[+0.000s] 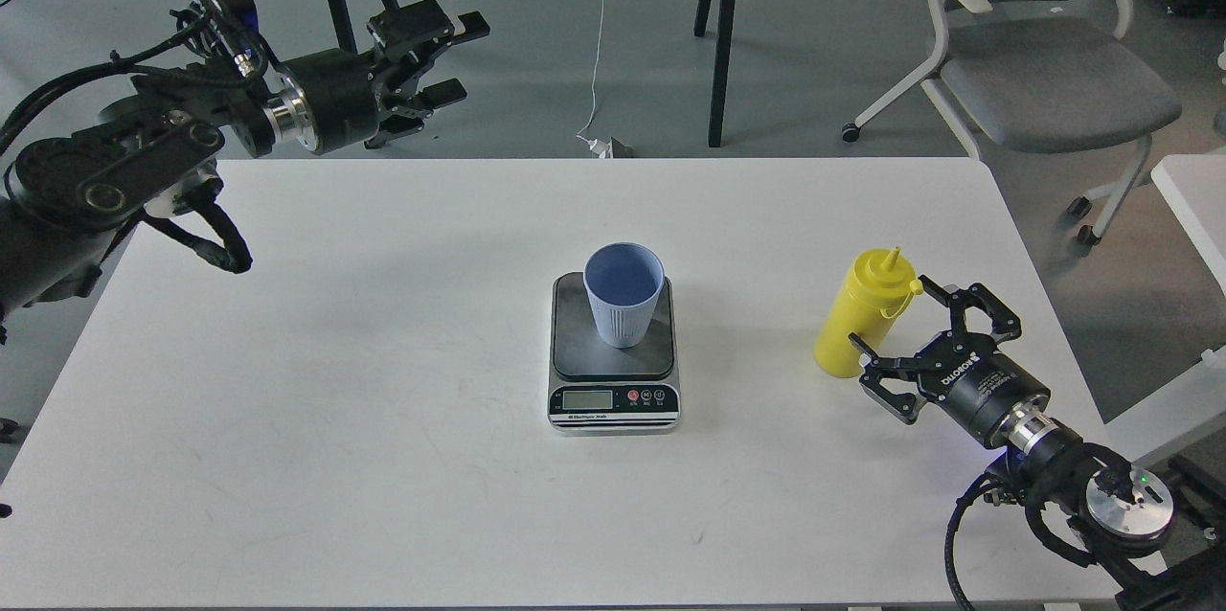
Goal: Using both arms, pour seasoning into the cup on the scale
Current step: 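Close the right gripper around the yellow bottle's base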
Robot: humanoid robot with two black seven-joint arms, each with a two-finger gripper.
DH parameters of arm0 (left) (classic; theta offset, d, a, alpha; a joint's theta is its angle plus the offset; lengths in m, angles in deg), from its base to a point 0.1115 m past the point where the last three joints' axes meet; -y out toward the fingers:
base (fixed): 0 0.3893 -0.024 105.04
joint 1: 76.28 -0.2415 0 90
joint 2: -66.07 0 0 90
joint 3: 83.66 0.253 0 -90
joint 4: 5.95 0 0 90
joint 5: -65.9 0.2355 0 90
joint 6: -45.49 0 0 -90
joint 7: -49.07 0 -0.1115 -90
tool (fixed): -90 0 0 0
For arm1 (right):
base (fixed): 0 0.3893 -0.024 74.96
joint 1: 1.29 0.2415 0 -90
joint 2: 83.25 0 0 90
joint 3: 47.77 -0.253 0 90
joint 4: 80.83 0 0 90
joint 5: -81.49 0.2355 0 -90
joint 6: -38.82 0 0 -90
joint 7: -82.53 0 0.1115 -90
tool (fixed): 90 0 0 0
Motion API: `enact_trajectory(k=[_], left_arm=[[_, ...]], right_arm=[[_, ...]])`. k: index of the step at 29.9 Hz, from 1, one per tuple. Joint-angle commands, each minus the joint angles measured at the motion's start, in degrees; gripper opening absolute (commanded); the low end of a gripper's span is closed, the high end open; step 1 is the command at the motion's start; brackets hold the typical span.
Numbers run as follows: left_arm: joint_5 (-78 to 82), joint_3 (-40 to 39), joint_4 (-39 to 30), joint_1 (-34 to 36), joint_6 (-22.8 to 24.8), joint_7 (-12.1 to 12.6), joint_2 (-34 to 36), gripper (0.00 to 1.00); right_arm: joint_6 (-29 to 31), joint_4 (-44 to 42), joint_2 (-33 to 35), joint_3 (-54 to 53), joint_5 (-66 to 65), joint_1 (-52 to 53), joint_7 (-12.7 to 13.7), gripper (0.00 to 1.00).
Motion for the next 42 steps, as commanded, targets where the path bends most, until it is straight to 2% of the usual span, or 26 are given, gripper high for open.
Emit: enact_trajectory(k=[1, 42], left_arm=[[0.00, 0.01, -0.08, 0.00, 0.00, 0.00, -0.09, 0.99], [-0.08, 0.01, -0.08, -1.32, 0.00, 0.00, -0.79, 0.99]], right_arm=[[0.00, -1.35, -1.61, -0.08, -1.16, 0.17, 0.00, 0.99], [0.00, -8.03, -6.36, -0.08, -1.95, 4.21, 0.00, 0.98]])
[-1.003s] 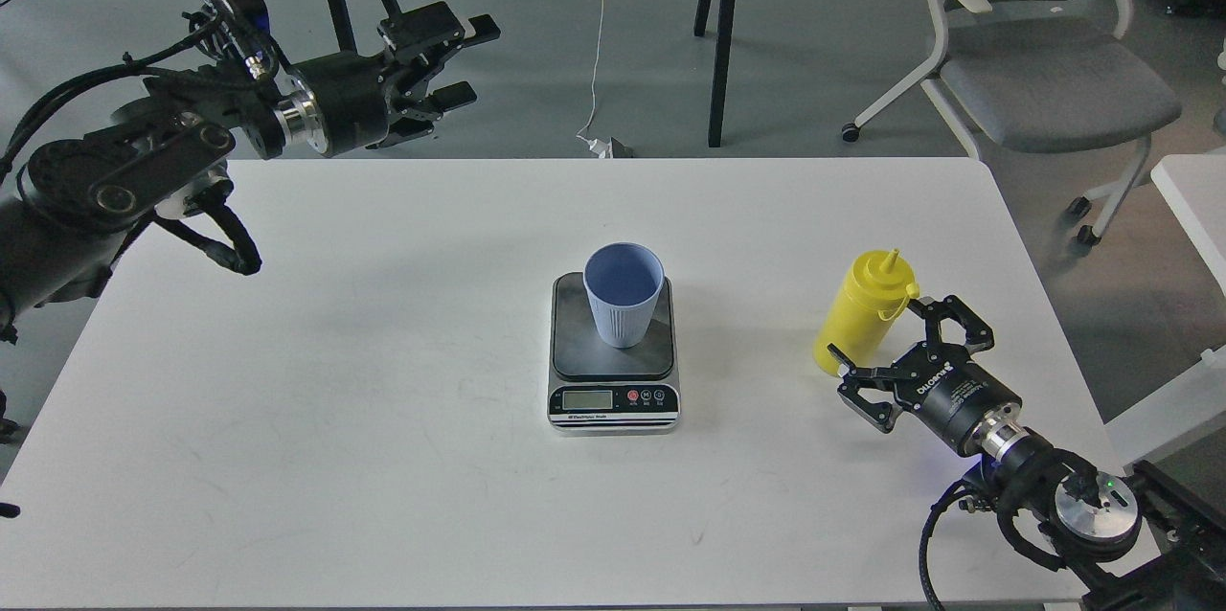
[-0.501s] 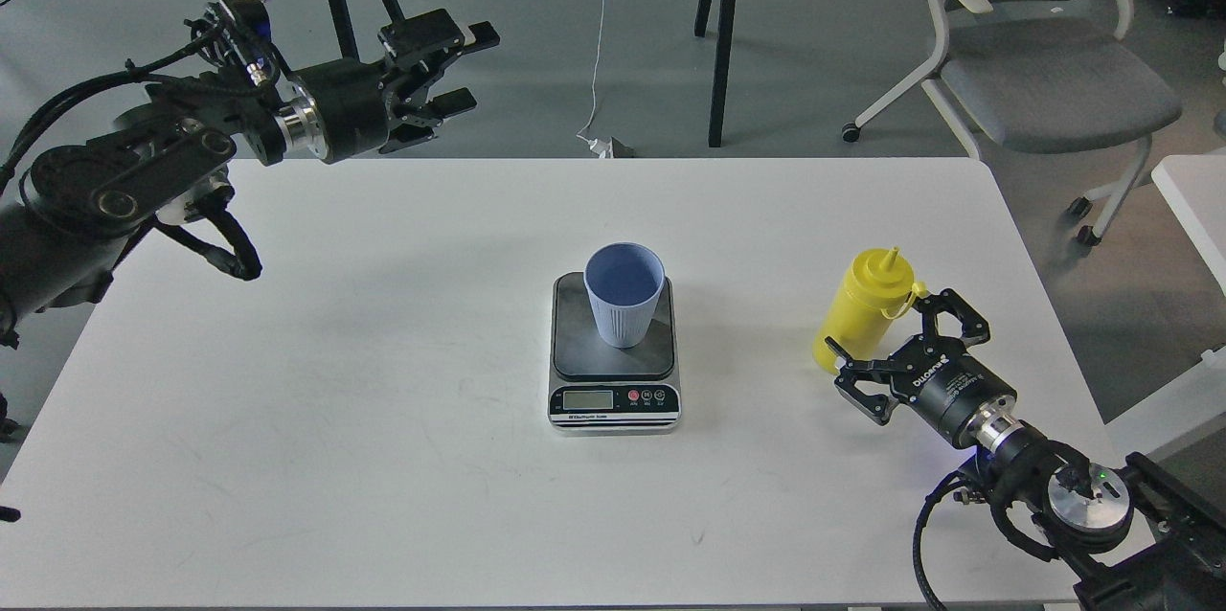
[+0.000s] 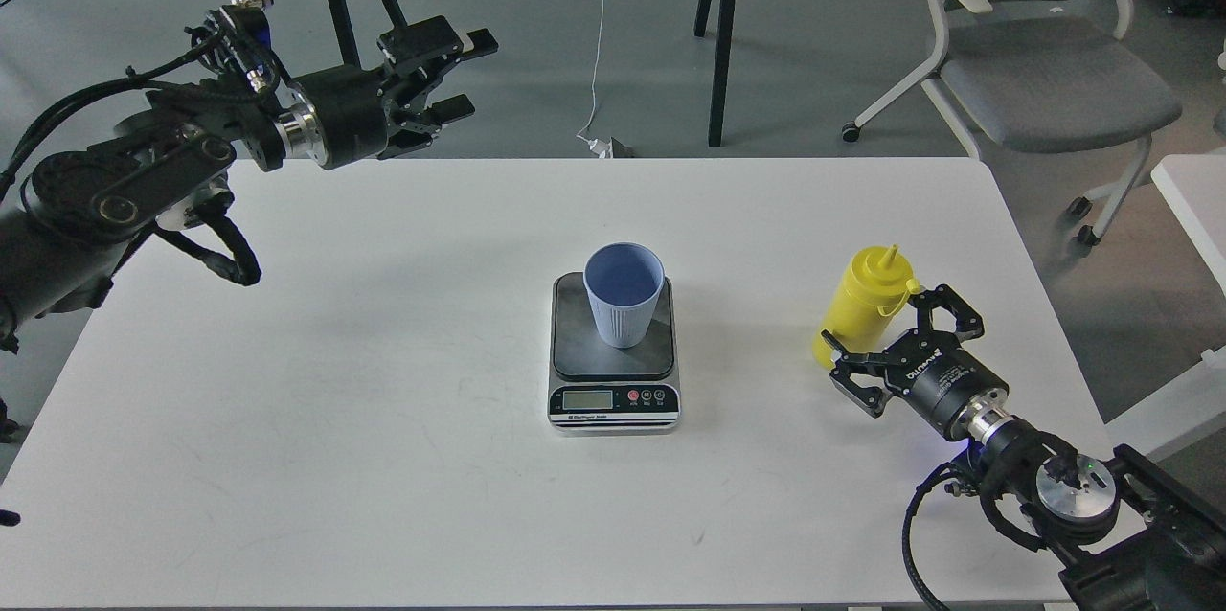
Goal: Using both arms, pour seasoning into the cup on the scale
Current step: 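Close the right gripper around the yellow bottle's base, then lift the yellow bottle with the right gripper toward the cup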
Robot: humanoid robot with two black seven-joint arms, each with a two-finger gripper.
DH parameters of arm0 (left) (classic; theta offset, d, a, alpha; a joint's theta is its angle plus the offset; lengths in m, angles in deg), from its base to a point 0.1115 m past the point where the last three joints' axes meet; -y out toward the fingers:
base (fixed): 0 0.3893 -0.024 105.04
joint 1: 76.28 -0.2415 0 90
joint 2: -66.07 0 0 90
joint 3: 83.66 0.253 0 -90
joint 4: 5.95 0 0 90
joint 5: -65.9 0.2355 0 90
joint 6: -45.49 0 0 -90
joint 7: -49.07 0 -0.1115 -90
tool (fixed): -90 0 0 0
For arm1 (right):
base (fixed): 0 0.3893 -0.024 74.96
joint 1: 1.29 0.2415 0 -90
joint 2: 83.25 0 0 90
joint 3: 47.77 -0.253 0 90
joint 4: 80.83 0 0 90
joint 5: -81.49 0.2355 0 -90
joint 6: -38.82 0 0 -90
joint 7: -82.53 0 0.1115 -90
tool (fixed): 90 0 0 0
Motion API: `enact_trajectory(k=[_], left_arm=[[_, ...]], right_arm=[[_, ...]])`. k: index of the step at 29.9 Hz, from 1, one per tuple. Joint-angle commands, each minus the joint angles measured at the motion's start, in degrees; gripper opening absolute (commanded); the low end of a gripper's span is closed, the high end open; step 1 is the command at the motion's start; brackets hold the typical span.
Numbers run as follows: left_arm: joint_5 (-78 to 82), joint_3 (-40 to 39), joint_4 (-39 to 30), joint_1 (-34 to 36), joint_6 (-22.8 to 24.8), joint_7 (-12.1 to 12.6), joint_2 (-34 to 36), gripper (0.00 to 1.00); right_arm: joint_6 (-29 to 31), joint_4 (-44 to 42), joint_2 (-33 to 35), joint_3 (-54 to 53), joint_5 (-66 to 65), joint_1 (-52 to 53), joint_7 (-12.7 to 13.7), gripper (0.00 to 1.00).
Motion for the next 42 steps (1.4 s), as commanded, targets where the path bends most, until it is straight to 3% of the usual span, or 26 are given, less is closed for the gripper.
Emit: enact_trajectory(k=[1, 8, 19, 21, 32, 42], left_arm=[[0.00, 0.00, 0.00, -0.03, 0.00, 0.00, 0.00, 0.99], [0.00, 0.00, 0.00, -0.03, 0.00, 0.00, 0.00, 0.99], [-0.09, 0.00, 0.00, -0.21, 0.00, 0.00, 0.00, 0.99], [-0.09, 0.00, 0.00, -0.29, 0.00, 0.00, 0.00, 0.99], [-0.09, -0.09, 0.00, -0.21, 0.00, 0.00, -0.09, 0.99], [-0.35, -0.96, 0.00, 0.06, 0.00, 0.00, -0.88, 0.99]], right_arm=[[0.00, -0.56, -0.45, 0.08, -0.09, 0.24, 0.00, 0.96], [0.00, -1.09, -1.60, 0.16, -0.09, 0.32, 0.00, 0.83], [0.00, -1.00, -1.51, 0.43, -0.18, 0.32, 0.00, 0.21], [0.00, -1.00, -1.42, 0.43, -0.52, 0.32, 0.00, 0.15], [0.00, 0.05, -0.54, 0.25, -0.79, 2.52, 0.09, 0.14], [0.00, 3.83, 5.08, 0.69, -4.30, 10.42, 0.35, 0.14]])
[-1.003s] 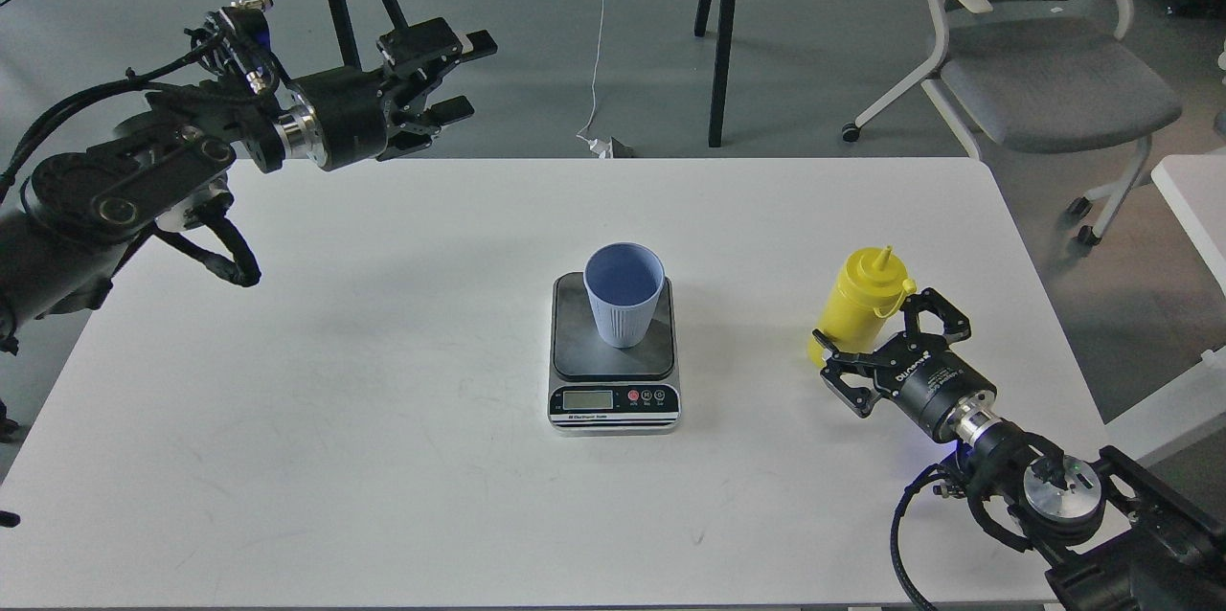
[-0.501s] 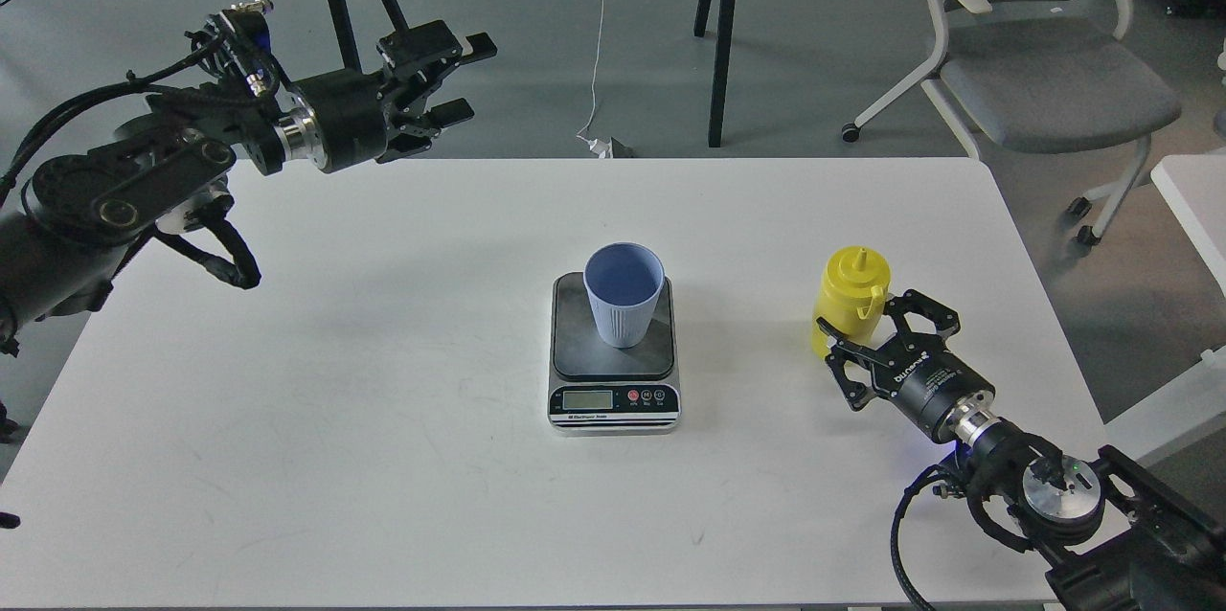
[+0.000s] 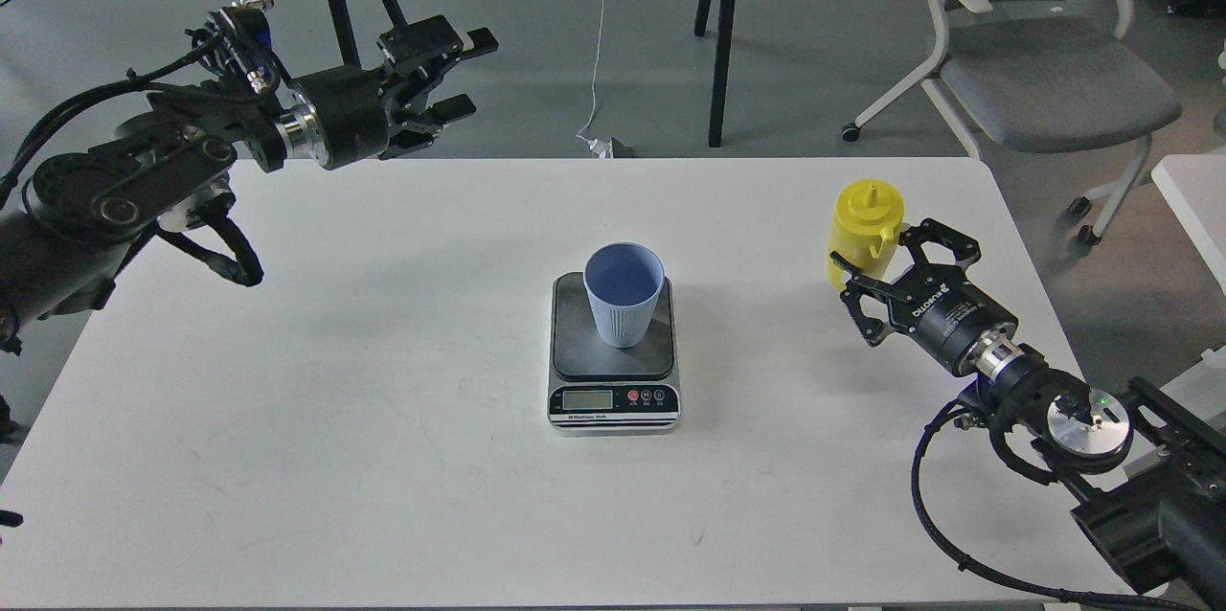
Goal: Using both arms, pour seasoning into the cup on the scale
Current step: 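Lift the yellow bottle with the right gripper toward the cup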
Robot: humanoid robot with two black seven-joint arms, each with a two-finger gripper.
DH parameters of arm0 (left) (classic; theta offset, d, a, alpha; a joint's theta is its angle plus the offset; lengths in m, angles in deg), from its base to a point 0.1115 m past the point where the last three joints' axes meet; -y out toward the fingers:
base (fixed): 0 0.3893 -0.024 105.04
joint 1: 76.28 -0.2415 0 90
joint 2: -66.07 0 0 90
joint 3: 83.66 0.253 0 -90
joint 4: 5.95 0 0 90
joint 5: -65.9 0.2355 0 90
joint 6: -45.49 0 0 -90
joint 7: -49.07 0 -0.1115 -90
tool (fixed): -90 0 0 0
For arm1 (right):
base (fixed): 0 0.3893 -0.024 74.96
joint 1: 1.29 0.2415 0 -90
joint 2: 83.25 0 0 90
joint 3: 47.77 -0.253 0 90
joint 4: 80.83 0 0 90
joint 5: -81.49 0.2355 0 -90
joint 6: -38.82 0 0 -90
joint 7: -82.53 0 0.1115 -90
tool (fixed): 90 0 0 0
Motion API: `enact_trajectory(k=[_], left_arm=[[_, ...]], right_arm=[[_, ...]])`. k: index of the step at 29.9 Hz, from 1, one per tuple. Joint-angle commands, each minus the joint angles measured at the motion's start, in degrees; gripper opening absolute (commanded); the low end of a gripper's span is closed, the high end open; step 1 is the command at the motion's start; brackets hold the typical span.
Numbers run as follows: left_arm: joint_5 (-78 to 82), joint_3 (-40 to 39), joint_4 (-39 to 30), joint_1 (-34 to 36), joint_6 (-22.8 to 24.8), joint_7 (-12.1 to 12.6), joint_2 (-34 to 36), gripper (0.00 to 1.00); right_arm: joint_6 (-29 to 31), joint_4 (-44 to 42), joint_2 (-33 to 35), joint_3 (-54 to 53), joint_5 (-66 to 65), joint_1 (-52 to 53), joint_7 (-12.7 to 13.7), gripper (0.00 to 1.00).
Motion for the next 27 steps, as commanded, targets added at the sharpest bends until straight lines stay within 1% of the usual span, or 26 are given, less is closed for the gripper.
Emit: enact_trajectory(k=[1, 10, 17, 23, 27], left_arm=[[-0.18, -0.25, 0.00, 0.18, 0.00, 0.00, -0.78, 0.99], [0.00, -4.12, -0.09, 0.18, 0.00, 0.00, -1.05, 0.99], [0.00, -4.47, -0.09, 0.27, 0.00, 0.00, -0.78, 0.99], [-0.18, -4.47, -0.09, 0.27, 0.00, 0.00, -0.87, 0.99], [-0.18, -4.56, -0.18, 0.18, 0.00, 0.00, -0.96, 0.99]], right_arm=[[0.01, 1.35, 1.99, 0.01, -2.87, 3.44, 0.04, 0.14], [0.01, 2.67, 4.19, 0.54, -17.19, 13.46, 0.48, 0.14], [0.01, 2.41, 4.10, 6.51, -23.44, 20.75, 0.13, 0.14], [0.01, 1.88, 4.01, 9.41, -32.66, 25.50, -0.23, 0.14], [0.01, 0.74, 4.01, 13.71, -34.96, 28.84, -0.23, 0.14]])
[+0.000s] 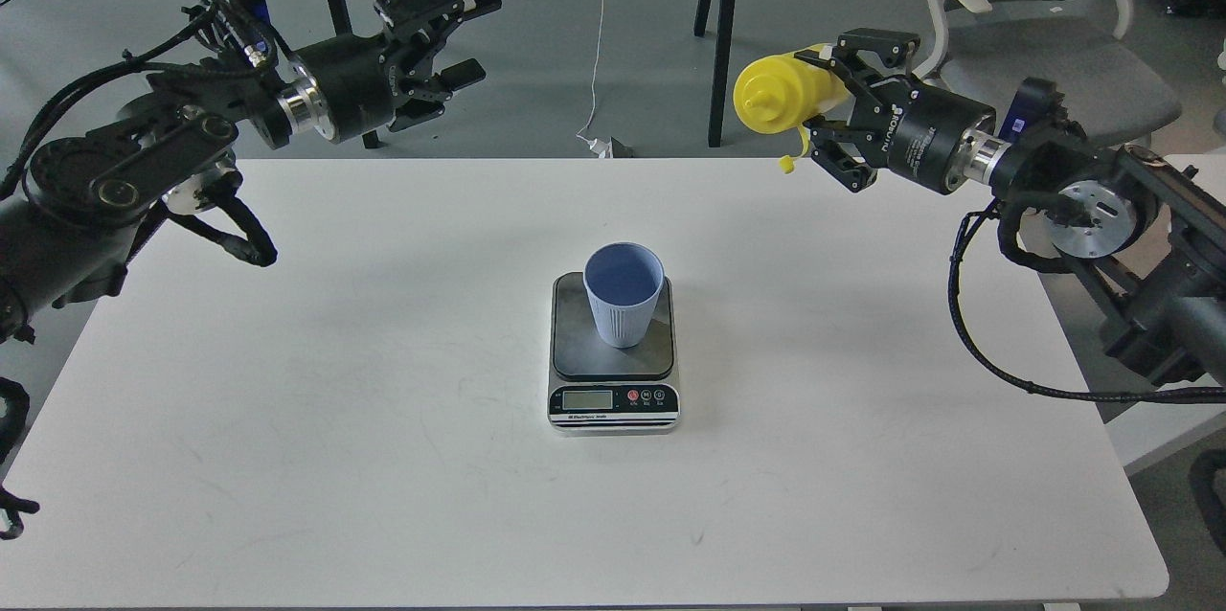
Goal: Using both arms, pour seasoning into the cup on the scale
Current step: 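Lift the yellow bottle with the right gripper toward the cup, then tilt the yellow bottle upside down over the blue cup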
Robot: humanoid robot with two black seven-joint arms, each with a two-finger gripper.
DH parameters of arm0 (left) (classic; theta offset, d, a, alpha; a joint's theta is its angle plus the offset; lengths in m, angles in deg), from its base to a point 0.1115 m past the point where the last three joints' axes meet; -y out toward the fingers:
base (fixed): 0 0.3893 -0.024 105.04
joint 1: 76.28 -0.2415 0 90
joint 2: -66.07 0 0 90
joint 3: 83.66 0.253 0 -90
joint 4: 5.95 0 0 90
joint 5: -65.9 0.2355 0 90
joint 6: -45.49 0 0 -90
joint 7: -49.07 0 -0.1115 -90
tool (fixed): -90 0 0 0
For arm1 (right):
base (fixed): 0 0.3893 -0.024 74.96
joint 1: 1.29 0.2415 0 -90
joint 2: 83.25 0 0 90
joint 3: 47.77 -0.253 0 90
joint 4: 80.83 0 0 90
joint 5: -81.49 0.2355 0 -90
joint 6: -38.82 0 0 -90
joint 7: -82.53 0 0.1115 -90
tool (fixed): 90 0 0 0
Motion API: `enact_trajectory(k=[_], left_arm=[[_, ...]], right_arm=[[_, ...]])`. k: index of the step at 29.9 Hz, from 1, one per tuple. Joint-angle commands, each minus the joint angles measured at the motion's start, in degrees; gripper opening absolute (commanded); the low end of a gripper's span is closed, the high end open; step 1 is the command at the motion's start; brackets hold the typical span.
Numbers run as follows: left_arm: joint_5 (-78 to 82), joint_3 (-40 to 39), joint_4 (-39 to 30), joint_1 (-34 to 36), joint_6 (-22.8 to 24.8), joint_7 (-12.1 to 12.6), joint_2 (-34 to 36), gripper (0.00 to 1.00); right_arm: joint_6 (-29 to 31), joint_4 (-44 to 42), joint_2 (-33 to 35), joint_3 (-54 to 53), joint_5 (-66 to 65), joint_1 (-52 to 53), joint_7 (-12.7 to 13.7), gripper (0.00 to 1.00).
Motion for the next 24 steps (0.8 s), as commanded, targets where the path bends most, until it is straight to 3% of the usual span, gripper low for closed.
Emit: enact_trajectory(k=[1, 24], left_arm=[[-0.02, -0.02, -0.04, -0.11, 0.00, 0.00, -0.09, 0.99], [-0.02, 0.06, -0.13, -0.20, 0.00, 0.00, 0.00, 0.99]], right_arm=[[0.00, -1.12, -0.12, 4.07, -2.72, 3.34, -0.10, 0.14], [0.00, -4.11, -8.29, 19.28, -28.56, 17.50, -0.80, 0.14]])
